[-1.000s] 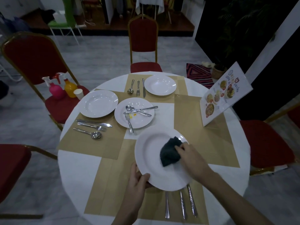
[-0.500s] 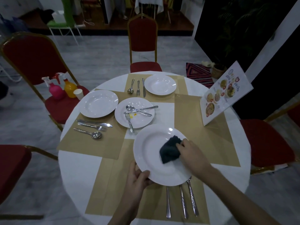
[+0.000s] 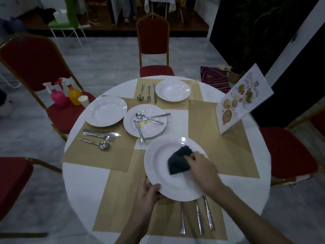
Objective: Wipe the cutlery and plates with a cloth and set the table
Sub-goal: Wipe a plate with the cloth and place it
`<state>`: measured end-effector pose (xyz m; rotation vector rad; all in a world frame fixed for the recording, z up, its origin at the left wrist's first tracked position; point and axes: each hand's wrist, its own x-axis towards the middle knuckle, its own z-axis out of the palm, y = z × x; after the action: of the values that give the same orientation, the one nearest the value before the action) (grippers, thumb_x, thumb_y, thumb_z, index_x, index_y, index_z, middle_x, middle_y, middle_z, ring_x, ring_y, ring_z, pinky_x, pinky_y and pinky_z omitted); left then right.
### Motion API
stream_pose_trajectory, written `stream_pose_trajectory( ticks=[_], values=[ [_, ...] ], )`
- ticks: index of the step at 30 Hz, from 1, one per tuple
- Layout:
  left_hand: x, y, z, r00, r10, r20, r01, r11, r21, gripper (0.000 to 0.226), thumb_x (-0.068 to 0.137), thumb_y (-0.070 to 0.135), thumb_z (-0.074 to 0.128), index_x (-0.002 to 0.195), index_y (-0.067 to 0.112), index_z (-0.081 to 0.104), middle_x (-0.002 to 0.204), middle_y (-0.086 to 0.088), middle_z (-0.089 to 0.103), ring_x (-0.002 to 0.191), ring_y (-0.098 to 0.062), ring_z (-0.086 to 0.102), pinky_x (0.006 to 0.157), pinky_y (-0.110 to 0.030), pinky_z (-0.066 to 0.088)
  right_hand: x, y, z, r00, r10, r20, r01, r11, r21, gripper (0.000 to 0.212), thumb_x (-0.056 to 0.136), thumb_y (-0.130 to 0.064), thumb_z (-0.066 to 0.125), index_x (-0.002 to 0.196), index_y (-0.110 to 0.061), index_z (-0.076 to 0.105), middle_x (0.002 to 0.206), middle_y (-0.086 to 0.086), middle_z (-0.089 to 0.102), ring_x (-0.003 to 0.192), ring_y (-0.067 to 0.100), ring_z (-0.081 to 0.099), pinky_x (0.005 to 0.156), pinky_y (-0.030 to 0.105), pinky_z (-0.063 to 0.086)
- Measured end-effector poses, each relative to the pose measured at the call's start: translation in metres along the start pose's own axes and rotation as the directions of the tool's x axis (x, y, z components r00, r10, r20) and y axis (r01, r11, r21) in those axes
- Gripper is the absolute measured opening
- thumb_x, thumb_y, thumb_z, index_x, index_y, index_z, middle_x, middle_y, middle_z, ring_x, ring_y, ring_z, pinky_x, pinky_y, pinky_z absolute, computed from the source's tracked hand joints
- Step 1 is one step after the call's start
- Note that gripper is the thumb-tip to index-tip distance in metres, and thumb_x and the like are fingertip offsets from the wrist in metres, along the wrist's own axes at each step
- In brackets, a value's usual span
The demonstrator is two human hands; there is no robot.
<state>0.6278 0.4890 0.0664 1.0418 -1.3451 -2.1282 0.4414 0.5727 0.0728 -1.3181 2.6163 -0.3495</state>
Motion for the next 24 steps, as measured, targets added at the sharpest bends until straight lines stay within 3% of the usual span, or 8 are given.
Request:
stream_pose_trajectory(
  ticks=[2, 6, 8, 10, 13, 17, 20, 24],
  values=[
    [0.002, 0.003, 0.004, 0.999, 0.023, 0.025, -0.024, 1.000, 0.019, 0.038, 0.093, 0.001, 0.051, 0.124, 0.023, 0.056, 0.111, -0.006, 0.069, 0.097, -0.024, 0.068, 0.070, -0.035, 0.058, -0.004, -0.029, 0.011, 0.978, -0.208, -0.010, 0.208, 0.977, 0.053, 0.037, 0.095, -0.037, 0.040, 0.122, -0.018, 0.055, 0.112, 0.010, 0.055, 0.098, 0.027, 0.053, 0.084, 0.038, 0.045],
    [0.002, 0.007, -0.012, 1.000, -0.006, -0.020, 0.005, 0.999, -0.035, 0.042, 0.088, 0.000, 0.050, 0.121, 0.023, 0.059, 0.107, -0.007, 0.071, 0.096, -0.028, 0.069, 0.071, -0.039, 0.058, -0.018, -0.025, 0.006, 0.862, -0.498, 0.100, 0.494, 0.867, 0.064, 0.032, 0.071, -0.015, 0.050, 0.098, -0.017, 0.068, 0.087, 0.006, 0.056, 0.074, 0.024, 0.055, 0.061, 0.029, 0.038],
    [-0.003, 0.007, -0.019, 0.999, -0.021, -0.025, 0.020, 0.999, -0.041, 0.048, 0.077, 0.009, 0.055, 0.122, 0.024, 0.058, 0.108, -0.009, 0.070, 0.096, -0.029, 0.068, 0.068, -0.037, 0.058, -0.013, 0.005, -0.005, 0.894, -0.436, 0.102, 0.444, 0.893, -0.078, 0.039, 0.069, -0.017, 0.058, 0.105, -0.027, 0.069, 0.091, 0.000, 0.058, 0.080, 0.018, 0.058, 0.063, 0.025, 0.042],
    [-0.006, 0.003, -0.018, 0.999, -0.040, -0.024, 0.040, 0.999, 0.007, 0.049, 0.077, 0.012, 0.057, 0.124, 0.026, 0.056, 0.106, -0.009, 0.070, 0.091, -0.027, 0.069, 0.065, -0.035, 0.057, -0.006, 0.036, -0.011, 0.963, -0.264, 0.045, 0.268, 0.948, -0.172, 0.037, 0.087, -0.018, 0.054, 0.122, -0.027, 0.061, 0.108, 0.002, 0.057, 0.100, 0.021, 0.055, 0.080, 0.030, 0.044],
    [-0.009, -0.001, 0.001, 0.999, -0.035, 0.036, 0.034, 0.999, 0.032, 0.042, 0.092, -0.003, 0.050, 0.125, 0.024, 0.055, 0.105, -0.008, 0.070, 0.084, -0.020, 0.069, 0.063, -0.031, 0.055, 0.008, 0.036, -0.006, 0.997, -0.076, -0.021, 0.074, 0.993, -0.092, 0.030, 0.098, -0.023, 0.044, 0.126, -0.021, 0.055, 0.115, 0.004, 0.052, 0.108, 0.020, 0.049, 0.088, 0.028, 0.042],
    [-0.005, -0.003, 0.016, 0.996, -0.044, 0.082, 0.043, 0.999, 0.022, 0.044, 0.095, -0.004, 0.045, 0.125, 0.028, 0.055, 0.111, -0.001, 0.071, 0.099, -0.021, 0.069, 0.075, -0.039, 0.058, -0.006, -0.033, 0.012, 0.951, -0.309, -0.013, 0.310, 0.948, 0.073, 0.025, 0.081, -0.036, 0.051, 0.100, -0.021, 0.058, 0.092, 0.008, 0.060, 0.080, 0.024, 0.057, 0.067, 0.030, 0.045],
    [0.000, -0.004, -0.004, 0.998, -0.064, 0.012, 0.064, 0.997, -0.036, 0.047, 0.086, -0.001, 0.058, 0.128, 0.018, 0.054, 0.114, -0.012, 0.069, 0.100, -0.029, 0.068, 0.082, -0.053, 0.056, -0.027, -0.016, 0.013, 0.903, -0.426, 0.061, 0.426, 0.905, 0.024, 0.026, 0.073, -0.027, 0.043, 0.082, -0.020, 0.067, 0.080, 0.001, 0.059, 0.067, 0.019, 0.054, 0.053, 0.027, 0.040],
    [-0.007, -0.010, -0.015, 0.996, -0.085, 0.033, 0.086, 0.996, -0.009, 0.060, 0.068, 0.019, 0.064, 0.127, 0.023, 0.052, 0.111, -0.011, 0.068, 0.088, -0.027, 0.070, 0.065, -0.040, 0.057, -0.022, 0.049, 0.008, 0.993, -0.115, 0.017, 0.117, 0.986, -0.120, 0.022, 0.079, -0.015, 0.053, 0.095, -0.015, 0.067, 0.091, 0.006, 0.058, 0.083, 0.027, 0.058, 0.067, 0.035, 0.046]
  ],
)
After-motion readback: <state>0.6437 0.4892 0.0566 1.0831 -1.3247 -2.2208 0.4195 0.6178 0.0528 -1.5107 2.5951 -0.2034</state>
